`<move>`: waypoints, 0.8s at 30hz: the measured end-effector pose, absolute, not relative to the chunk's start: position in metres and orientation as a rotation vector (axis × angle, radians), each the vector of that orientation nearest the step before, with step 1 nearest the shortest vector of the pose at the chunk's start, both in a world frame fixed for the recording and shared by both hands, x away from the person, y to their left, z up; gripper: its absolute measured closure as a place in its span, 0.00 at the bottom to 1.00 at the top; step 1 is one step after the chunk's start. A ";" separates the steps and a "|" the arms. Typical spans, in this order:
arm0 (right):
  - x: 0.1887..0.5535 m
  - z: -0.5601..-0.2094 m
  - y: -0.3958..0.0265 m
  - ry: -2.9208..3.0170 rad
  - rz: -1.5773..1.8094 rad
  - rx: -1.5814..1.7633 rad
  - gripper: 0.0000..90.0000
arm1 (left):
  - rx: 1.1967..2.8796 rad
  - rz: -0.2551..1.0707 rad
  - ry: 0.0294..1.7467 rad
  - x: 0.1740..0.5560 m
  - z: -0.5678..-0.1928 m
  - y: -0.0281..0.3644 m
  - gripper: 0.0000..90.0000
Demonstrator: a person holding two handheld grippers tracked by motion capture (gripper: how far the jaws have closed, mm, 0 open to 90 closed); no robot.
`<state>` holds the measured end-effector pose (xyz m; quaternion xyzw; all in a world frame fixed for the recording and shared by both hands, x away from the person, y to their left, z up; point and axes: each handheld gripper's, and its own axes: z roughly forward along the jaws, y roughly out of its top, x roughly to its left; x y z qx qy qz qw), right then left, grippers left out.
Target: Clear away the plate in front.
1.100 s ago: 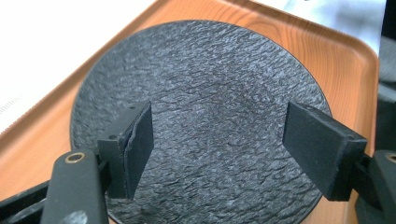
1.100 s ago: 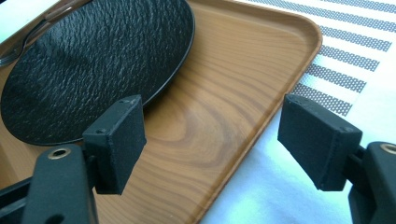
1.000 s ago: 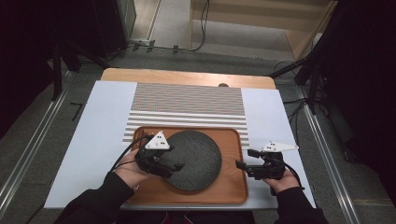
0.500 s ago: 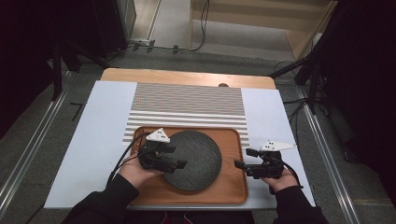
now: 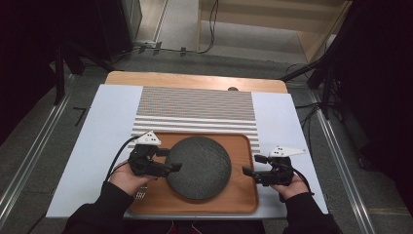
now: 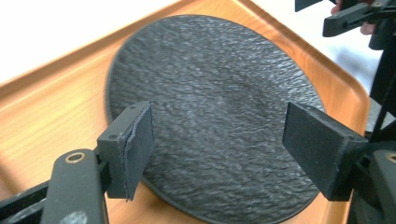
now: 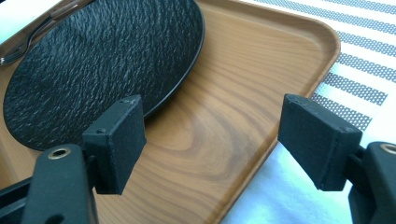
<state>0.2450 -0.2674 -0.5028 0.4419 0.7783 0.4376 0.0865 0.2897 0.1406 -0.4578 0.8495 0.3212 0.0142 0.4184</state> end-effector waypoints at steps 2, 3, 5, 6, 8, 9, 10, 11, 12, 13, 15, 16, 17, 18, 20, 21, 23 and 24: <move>0.245 -0.503 -0.267 2.320 1.307 1.316 0.24 | 2.132 0.046 0.819 0.291 -0.459 0.145 0.28; 0.245 -0.503 -0.266 2.322 1.305 1.317 0.24 | 2.131 0.046 0.824 0.292 -0.459 0.147 0.28; 0.245 -0.503 -0.266 2.322 1.306 1.316 0.24 | 2.124 0.047 0.829 0.293 -0.459 0.151 0.28; 0.245 -0.503 -0.266 2.322 1.306 1.315 0.24 | 2.121 0.042 0.829 0.294 -0.459 0.154 0.28; 0.245 -0.503 -0.266 2.324 1.304 1.314 0.24 | 2.110 0.038 0.832 0.295 -0.459 0.158 0.28; 0.245 -0.503 -0.266 2.324 1.304 1.315 0.24 | 2.105 0.035 0.836 0.295 -0.459 0.159 0.28; 0.245 -0.503 -0.266 2.324 1.304 1.315 0.24 | 2.098 0.034 0.837 0.296 -0.459 0.162 0.28; 0.245 -0.503 -0.266 2.323 1.306 1.315 0.24 | 2.095 0.039 0.844 0.296 -0.459 0.163 0.28; 0.245 -0.503 -0.266 2.324 1.304 1.315 0.24 | 2.093 0.048 0.854 0.297 -0.459 0.165 0.28; 0.245 -0.503 -0.266 2.324 1.305 1.315 0.24 | 2.093 0.049 0.857 0.297 -0.459 0.168 0.28; 0.245 -0.503 -0.266 2.323 1.307 1.314 0.24 | 2.091 0.061 0.874 0.298 -0.459 0.173 0.28; 0.245 -0.503 -0.266 2.323 1.307 1.315 0.24 | 2.082 0.060 0.884 0.299 -0.459 0.175 0.28; 0.245 -0.503 -0.266 2.323 1.308 1.314 0.24 | 2.080 0.061 0.890 0.299 -0.460 0.177 0.28; 0.245 -0.503 -0.266 2.323 1.308 1.316 0.24 | 2.078 0.065 0.896 0.299 -0.460 0.179 0.28; 0.245 -0.503 -0.267 2.323 1.308 1.312 0.24 | 2.079 0.082 0.908 0.300 -0.460 0.183 0.28; 0.245 -0.503 -0.267 2.322 1.309 1.312 0.24 | 2.080 0.090 0.912 0.300 -0.460 0.185 0.28; 0.244 -0.503 -0.267 2.323 1.309 1.313 0.24 | 2.081 0.105 0.927 0.300 -0.461 0.189 0.28; 0.244 -0.503 -0.267 2.324 1.307 1.313 0.24 | 2.084 0.109 0.932 0.299 -0.461 0.190 0.28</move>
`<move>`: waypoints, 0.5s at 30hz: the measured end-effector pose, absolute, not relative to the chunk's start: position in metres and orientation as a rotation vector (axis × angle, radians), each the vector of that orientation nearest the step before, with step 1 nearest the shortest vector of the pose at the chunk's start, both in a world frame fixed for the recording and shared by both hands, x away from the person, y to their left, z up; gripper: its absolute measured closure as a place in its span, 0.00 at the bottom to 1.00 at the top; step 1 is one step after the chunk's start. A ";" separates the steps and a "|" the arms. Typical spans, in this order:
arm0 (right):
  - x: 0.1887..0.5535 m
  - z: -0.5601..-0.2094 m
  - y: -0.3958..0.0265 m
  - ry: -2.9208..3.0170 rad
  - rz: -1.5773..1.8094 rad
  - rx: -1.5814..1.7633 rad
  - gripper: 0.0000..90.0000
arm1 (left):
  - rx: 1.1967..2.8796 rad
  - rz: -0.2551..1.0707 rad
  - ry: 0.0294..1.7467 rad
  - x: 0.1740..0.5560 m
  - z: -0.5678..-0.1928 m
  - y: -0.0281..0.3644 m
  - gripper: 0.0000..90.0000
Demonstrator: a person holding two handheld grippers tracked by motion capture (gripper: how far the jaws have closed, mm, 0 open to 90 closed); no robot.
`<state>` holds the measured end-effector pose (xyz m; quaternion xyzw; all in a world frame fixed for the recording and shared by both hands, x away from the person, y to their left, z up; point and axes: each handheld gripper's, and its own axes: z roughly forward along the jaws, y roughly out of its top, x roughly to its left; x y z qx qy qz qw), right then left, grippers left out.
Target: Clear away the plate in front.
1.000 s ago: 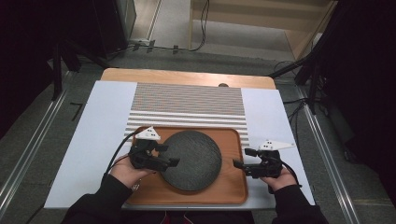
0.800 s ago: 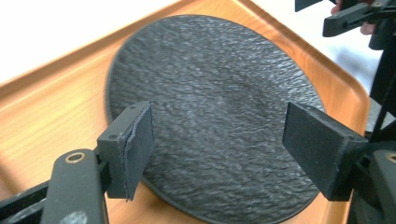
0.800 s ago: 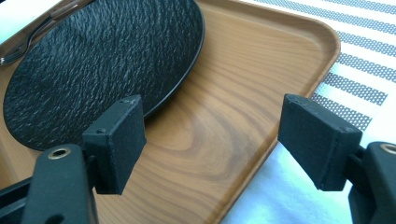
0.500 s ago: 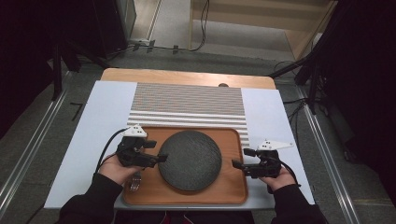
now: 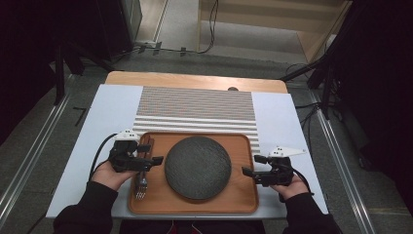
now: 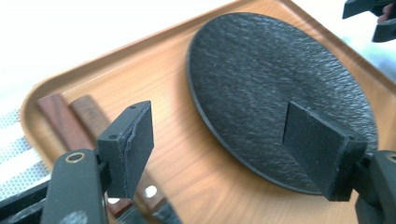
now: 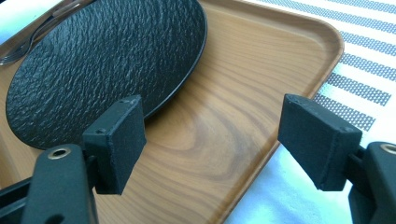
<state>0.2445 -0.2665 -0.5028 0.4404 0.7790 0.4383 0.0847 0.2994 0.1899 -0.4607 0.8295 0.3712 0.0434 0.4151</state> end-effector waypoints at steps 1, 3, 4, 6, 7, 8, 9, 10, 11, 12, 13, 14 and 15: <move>0.244 -0.503 -0.267 2.323 1.308 1.314 0.24 | 2.082 0.114 0.938 0.299 -0.461 0.192 0.28; 0.244 -0.503 -0.267 2.324 1.308 1.315 0.24 | 2.077 0.121 0.958 0.299 -0.462 0.195 0.28; 0.244 -0.503 -0.267 2.325 1.308 1.315 0.24 | 2.076 0.125 0.965 0.299 -0.462 0.198 0.28; 0.244 -0.503 -0.267 2.325 1.307 1.315 0.24 | 2.075 0.130 0.980 0.298 -0.463 0.201 0.28; 0.244 -0.503 -0.267 2.325 1.307 1.316 0.24 | 2.078 0.133 0.982 0.298 -0.463 0.203 0.28; 0.244 -0.503 -0.267 2.325 1.307 1.316 0.24 | 2.080 0.138 0.985 0.297 -0.464 0.205 0.28; 0.244 -0.503 -0.267 2.325 1.307 1.316 0.24 | 2.083 0.144 0.989 0.297 -0.464 0.207 0.28; 0.244 -0.503 -0.267 2.325 1.306 1.318 0.24 | 2.081 0.154 0.993 0.296 -0.464 0.208 0.28; 0.244 -0.503 -0.267 2.325 1.305 1.318 0.24 | 2.076 0.163 0.994 0.296 -0.464 0.210 0.28; 0.244 -0.503 -0.267 2.326 1.303 1.319 0.24 | 2.072 0.163 0.996 0.295 -0.463 0.212 0.28; 0.244 -0.503 -0.267 2.326 1.303 1.321 0.24 | 2.065 0.159 0.997 0.295 -0.463 0.214 0.28; 0.244 -0.503 -0.267 2.326 1.302 1.322 0.24 | 2.062 0.158 1.002 0.294 -0.464 0.216 0.28; 0.244 -0.503 -0.267 2.326 1.303 1.323 0.24 | 2.062 0.158 1.004 0.294 -0.464 0.217 0.28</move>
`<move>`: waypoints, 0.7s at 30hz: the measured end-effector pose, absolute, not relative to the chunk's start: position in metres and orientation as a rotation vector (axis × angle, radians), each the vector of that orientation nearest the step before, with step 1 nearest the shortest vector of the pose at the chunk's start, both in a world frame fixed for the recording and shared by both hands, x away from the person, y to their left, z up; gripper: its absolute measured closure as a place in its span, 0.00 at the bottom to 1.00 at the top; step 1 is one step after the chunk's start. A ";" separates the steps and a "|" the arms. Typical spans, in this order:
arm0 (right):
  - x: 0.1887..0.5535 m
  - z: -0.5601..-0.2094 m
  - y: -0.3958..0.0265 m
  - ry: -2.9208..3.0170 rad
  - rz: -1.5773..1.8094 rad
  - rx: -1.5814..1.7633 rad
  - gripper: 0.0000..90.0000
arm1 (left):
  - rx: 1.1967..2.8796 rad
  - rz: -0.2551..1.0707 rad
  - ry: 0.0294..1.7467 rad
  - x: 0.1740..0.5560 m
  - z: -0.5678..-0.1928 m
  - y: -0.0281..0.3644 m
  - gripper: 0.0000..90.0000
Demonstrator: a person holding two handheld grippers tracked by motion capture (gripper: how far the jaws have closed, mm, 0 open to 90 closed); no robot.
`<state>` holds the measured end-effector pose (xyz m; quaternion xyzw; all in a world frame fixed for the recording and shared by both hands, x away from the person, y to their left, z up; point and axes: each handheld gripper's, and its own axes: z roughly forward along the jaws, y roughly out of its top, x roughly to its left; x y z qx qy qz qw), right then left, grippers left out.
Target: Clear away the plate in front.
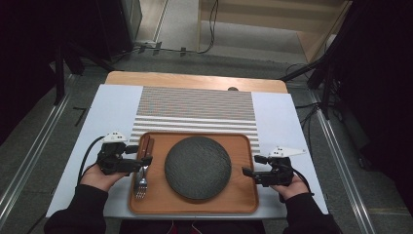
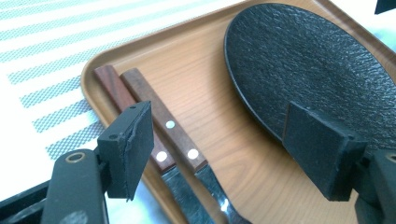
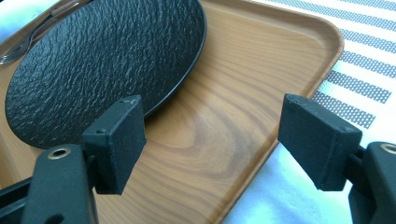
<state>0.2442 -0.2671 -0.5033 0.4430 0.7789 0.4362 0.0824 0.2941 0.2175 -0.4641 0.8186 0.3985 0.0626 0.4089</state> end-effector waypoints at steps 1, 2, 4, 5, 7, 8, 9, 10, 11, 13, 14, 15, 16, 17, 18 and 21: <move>0.244 -0.504 -0.267 2.325 1.304 1.325 0.24 | 2.062 0.162 1.008 0.294 -0.464 0.219 0.28; 0.244 -0.504 -0.267 2.325 1.303 1.324 0.24 | 2.059 0.161 1.012 0.293 -0.465 0.221 0.28; 0.244 -0.504 -0.267 2.325 1.301 1.326 0.24 | 2.068 0.169 1.020 0.293 -0.466 0.224 0.28; 0.245 -0.504 -0.268 2.325 1.300 1.324 0.24 | 2.070 0.168 1.027 0.292 -0.466 0.225 0.28; 0.245 -0.504 -0.268 2.326 1.299 1.327 0.24 | 2.072 0.171 1.031 0.292 -0.467 0.228 0.28; 0.245 -0.504 -0.268 2.326 1.298 1.327 0.24 | 2.072 0.173 1.034 0.292 -0.468 0.230 0.28; 0.245 -0.504 -0.268 2.326 1.297 1.328 0.24 | 2.075 0.174 1.037 0.292 -0.468 0.231 0.28; 0.245 -0.504 -0.268 2.327 1.296 1.329 0.24 | 2.072 0.176 1.041 0.292 -0.469 0.232 0.28; 0.245 -0.504 -0.268 2.327 1.295 1.331 0.24 | 2.072 0.178 1.043 0.292 -0.469 0.233 0.28; 0.245 -0.504 -0.268 2.327 1.293 1.333 0.24 | 2.072 0.181 1.048 0.292 -0.469 0.235 0.28; 0.245 -0.504 -0.268 2.327 1.292 1.332 0.24 | 2.074 0.181 1.050 0.292 -0.470 0.237 0.28; 0.245 -0.504 -0.268 2.328 1.291 1.334 0.24 | 2.077 0.183 1.049 0.292 -0.471 0.237 0.28; 0.245 -0.504 -0.268 2.328 1.290 1.334 0.24 | 2.084 0.192 1.050 0.293 -0.471 0.238 0.29; 0.245 -0.504 -0.268 2.329 1.289 1.334 0.24 | 2.086 0.194 1.049 0.293 -0.472 0.239 0.29; 0.245 -0.504 -0.268 2.330 1.289 1.334 0.24 | 2.090 0.192 1.054 0.294 -0.473 0.240 0.29; 0.245 -0.505 -0.268 2.333 1.285 1.330 0.24 | 2.083 0.182 1.059 0.296 -0.474 0.241 0.29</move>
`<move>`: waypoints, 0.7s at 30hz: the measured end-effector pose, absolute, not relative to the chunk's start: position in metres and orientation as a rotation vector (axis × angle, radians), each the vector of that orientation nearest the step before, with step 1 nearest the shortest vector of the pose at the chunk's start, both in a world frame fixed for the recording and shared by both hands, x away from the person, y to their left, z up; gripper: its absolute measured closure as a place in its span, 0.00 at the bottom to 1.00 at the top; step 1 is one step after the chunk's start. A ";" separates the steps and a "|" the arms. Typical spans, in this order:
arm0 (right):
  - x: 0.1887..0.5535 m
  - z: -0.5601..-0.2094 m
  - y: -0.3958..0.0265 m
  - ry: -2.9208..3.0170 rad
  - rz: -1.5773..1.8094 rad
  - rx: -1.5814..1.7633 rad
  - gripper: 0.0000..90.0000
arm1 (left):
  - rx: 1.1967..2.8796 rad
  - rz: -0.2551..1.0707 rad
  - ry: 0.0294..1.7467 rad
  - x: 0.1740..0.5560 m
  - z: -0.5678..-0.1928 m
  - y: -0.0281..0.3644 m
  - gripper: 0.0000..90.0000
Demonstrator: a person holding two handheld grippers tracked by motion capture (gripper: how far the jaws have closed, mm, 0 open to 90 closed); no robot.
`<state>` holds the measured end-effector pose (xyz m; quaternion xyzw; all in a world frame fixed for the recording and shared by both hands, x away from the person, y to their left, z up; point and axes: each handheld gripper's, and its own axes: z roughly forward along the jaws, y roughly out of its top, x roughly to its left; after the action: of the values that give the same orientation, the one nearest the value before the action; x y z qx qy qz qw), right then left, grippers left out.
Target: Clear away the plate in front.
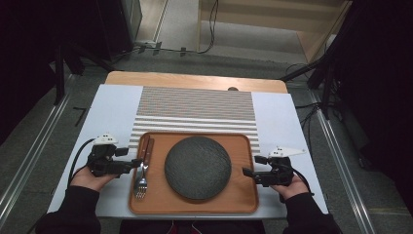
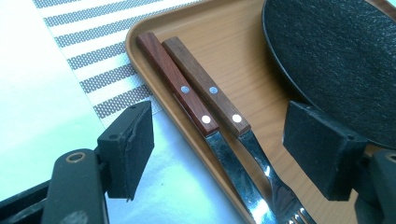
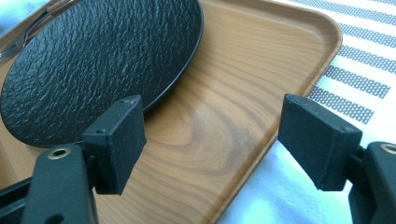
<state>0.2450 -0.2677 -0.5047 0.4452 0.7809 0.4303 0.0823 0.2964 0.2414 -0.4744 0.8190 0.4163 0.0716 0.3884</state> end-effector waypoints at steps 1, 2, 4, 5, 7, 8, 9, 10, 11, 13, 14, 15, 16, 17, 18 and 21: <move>0.245 -0.505 -0.268 2.332 1.285 1.329 0.24 | 2.086 0.183 1.058 0.297 -0.475 0.241 0.29; 0.245 -0.505 -0.267 2.333 1.286 1.329 0.24 | 2.088 0.182 1.057 0.297 -0.475 0.241 0.29; 0.245 -0.505 -0.267 2.336 1.285 1.332 0.24 | 2.091 0.182 1.052 0.298 -0.476 0.241 0.29; 0.245 -0.505 -0.267 2.337 1.285 1.334 0.24 | 2.093 0.181 1.051 0.298 -0.476 0.241 0.29; 0.245 -0.505 -0.267 2.337 1.284 1.334 0.24 | 2.096 0.177 1.048 0.298 -0.476 0.240 0.29; 0.245 -0.505 -0.267 2.338 1.284 1.333 0.24 | 2.098 0.175 1.046 0.298 -0.477 0.240 0.29; 0.245 -0.505 -0.267 2.339 1.284 1.331 0.24 | 2.098 0.173 1.044 0.298 -0.477 0.240 0.29; 0.245 -0.505 -0.267 2.339 1.284 1.330 0.24 | 2.096 0.172 1.043 0.299 -0.477 0.240 0.29; 0.245 -0.505 -0.267 2.341 1.283 1.330 0.24 | 2.096 0.173 1.043 0.299 -0.477 0.239 0.29; 0.245 -0.505 -0.267 2.341 1.283 1.331 0.24 | 2.097 0.173 1.041 0.299 -0.477 0.239 0.29; 0.245 -0.505 -0.267 2.342 1.281 1.331 0.24 | 2.097 0.173 1.040 0.299 -0.477 0.239 0.29; 0.245 -0.505 -0.267 2.341 1.282 1.331 0.24 | 2.097 0.174 1.040 0.299 -0.477 0.239 0.29; 0.245 -0.505 -0.267 2.341 1.281 1.331 0.24 | 2.097 0.173 1.040 0.299 -0.477 0.239 0.29; 0.245 -0.505 -0.267 2.341 1.281 1.331 0.24 | 2.096 0.172 1.040 0.299 -0.477 0.239 0.29; 0.245 -0.505 -0.267 2.341 1.281 1.331 0.24 | 2.096 0.172 1.040 0.299 -0.477 0.239 0.29; 0.245 -0.505 -0.267 2.341 1.282 1.330 0.24 | 2.097 0.167 1.038 0.299 -0.478 0.238 0.29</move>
<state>0.2453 -0.2669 -0.5052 0.4447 0.7825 0.4284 0.0797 0.2986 0.2384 -0.4775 0.8241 0.4080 0.0657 0.3874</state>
